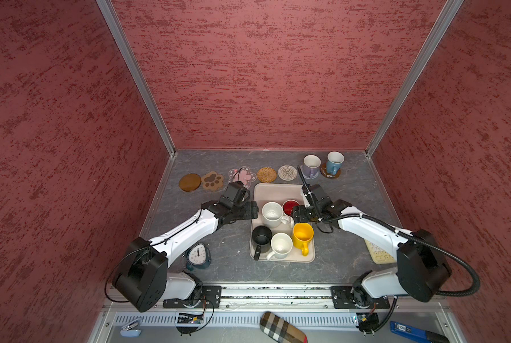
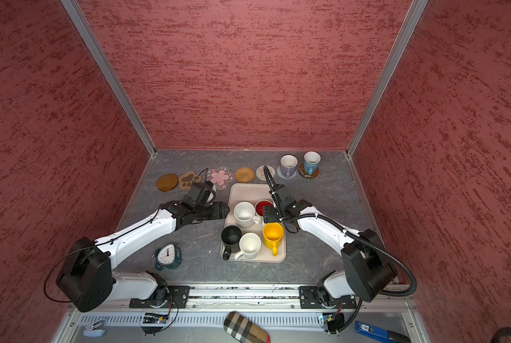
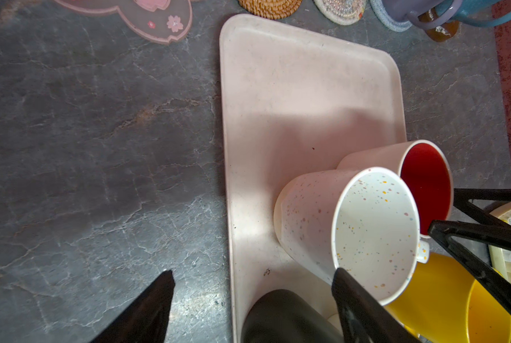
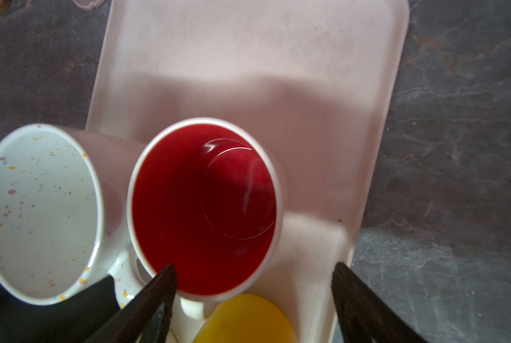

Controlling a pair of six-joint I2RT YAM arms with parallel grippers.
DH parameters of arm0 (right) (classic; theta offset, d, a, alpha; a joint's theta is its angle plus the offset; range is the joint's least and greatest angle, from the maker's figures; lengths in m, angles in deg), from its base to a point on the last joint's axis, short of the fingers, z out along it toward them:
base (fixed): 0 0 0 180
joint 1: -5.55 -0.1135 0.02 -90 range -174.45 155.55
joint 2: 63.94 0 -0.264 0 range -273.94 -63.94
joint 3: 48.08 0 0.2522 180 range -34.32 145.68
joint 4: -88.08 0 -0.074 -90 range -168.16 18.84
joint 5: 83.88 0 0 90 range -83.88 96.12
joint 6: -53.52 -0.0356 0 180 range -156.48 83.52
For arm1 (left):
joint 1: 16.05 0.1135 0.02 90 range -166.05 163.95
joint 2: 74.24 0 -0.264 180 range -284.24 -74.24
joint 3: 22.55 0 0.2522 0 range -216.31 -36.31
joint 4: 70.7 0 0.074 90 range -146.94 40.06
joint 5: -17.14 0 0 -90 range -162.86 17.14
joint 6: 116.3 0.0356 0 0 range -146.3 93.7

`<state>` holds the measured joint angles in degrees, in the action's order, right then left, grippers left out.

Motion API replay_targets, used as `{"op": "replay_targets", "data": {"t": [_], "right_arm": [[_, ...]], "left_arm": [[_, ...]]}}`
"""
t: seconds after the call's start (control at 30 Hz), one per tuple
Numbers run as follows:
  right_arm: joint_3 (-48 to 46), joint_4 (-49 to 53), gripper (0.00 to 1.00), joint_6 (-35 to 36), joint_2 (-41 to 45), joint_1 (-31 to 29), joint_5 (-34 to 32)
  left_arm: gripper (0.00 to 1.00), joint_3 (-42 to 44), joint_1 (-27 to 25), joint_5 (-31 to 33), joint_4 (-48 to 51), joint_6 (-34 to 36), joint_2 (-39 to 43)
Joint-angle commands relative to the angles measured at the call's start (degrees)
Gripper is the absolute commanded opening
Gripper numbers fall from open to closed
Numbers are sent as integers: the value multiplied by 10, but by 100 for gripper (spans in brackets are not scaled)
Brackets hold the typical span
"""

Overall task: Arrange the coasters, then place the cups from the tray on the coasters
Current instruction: 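Lower the right gripper into the red-lined white mug while the left gripper hovers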

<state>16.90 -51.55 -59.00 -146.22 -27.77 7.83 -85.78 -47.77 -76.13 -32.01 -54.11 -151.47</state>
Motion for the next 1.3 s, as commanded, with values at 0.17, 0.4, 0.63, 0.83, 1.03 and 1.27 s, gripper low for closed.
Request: {"op": "replay_targets", "data": {"t": [0.17, 0.4, 0.63, 0.83, 1.03, 1.27], "right_arm": [[-17, -5, 73, -11, -27, -13, -9], [-9, -4, 77, -12, -23, -13, -21], [19, 13, 79, -10, -21, -13, -39], [46, 32, 80, -10, 7, -13, -60], [53, 50, 77, -6, 20, -13, -54], [20, 47, 74, -8, 37, -15, -9]], "left_arm": [[85, 13, 0, 5, -24, -8, 11], [86, 14, -1, 5, -24, -9, 15], [86, 11, 0, 3, -24, -9, 12], [86, 7, 2, 6, -20, -8, 19], [86, 10, 4, 3, -23, -9, 20], [86, 13, 3, 2, -26, -10, 19]]}}
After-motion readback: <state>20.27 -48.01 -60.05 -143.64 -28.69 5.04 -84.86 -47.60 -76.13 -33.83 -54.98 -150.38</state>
